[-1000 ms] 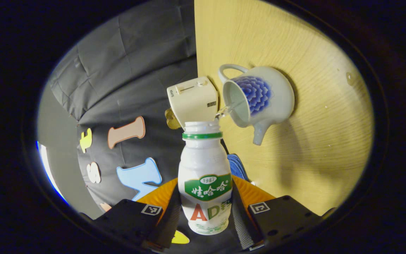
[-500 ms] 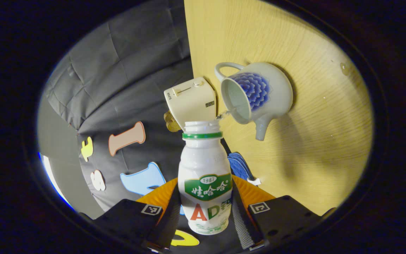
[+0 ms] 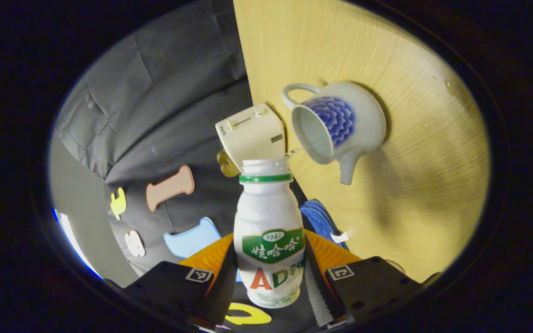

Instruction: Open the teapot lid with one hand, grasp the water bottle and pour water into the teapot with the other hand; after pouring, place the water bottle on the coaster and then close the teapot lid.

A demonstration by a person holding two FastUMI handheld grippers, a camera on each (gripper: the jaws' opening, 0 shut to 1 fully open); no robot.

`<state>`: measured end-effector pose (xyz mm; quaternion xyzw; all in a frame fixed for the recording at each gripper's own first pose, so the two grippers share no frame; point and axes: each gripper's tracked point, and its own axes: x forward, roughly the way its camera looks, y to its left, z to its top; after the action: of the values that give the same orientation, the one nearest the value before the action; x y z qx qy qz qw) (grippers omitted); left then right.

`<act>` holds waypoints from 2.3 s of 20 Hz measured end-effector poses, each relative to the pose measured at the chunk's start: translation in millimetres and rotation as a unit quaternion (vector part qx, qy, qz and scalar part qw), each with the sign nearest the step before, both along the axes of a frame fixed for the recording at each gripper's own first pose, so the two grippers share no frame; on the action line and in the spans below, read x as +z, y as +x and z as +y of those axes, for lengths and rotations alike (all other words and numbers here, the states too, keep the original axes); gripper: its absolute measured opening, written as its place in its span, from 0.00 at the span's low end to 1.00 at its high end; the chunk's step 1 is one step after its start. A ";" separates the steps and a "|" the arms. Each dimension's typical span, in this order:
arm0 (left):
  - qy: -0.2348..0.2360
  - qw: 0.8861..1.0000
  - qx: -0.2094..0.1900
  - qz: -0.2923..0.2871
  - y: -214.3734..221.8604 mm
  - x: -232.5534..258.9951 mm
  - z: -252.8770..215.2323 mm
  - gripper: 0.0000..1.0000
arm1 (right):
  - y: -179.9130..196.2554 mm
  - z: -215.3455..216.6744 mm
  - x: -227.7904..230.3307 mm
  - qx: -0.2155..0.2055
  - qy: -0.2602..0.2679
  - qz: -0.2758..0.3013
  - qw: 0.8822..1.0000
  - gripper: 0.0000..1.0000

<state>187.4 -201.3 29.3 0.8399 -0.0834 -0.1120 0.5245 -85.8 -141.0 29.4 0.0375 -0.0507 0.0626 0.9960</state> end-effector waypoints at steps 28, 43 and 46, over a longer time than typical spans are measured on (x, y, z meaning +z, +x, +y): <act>-0.120 0.989 -0.001 0.086 1.0 -39.1 1.7 0.75 | -3.0 -9.2 9.5 -0.013 0.014 -0.018 1.000 0.06; -0.595 0.774 -0.025 0.213 -32.1 -13.3 41.0 0.81 | 62.2 11.1 1.6 0.001 -0.018 0.030 0.999 0.06; -0.681 0.696 -0.022 0.226 -35.3 0.4 68.2 0.81 | 107.9 20.6 0.9 0.005 -0.043 0.048 0.998 0.06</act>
<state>152.1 -133.1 29.7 0.1999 -0.0344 -0.2230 0.9535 22.0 -120.4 30.2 -0.0019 -0.0003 0.0684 0.9977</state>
